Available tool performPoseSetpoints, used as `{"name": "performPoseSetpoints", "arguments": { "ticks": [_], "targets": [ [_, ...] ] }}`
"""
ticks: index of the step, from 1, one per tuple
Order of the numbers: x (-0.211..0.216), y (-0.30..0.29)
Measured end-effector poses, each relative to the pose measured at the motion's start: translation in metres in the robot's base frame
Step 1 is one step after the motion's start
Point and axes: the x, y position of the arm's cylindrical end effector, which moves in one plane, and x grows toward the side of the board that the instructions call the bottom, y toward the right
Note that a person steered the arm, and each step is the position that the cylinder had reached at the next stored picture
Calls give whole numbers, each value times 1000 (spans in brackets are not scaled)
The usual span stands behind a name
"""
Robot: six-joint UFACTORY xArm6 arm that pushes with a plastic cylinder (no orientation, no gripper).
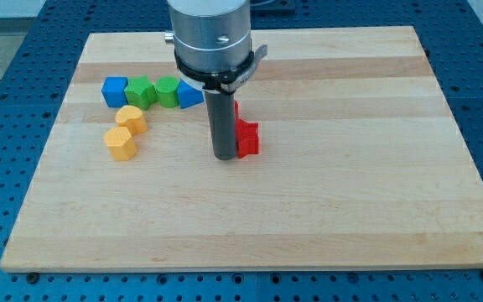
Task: Move the red star into the red circle
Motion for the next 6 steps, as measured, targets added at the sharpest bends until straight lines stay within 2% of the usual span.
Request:
{"name": "performPoseSetpoints", "arguments": {
  "ticks": [1, 2, 3, 6],
  "targets": [
    [38, 19],
    [25, 41],
    [2, 38],
    [-25, 29]
  ]
}}
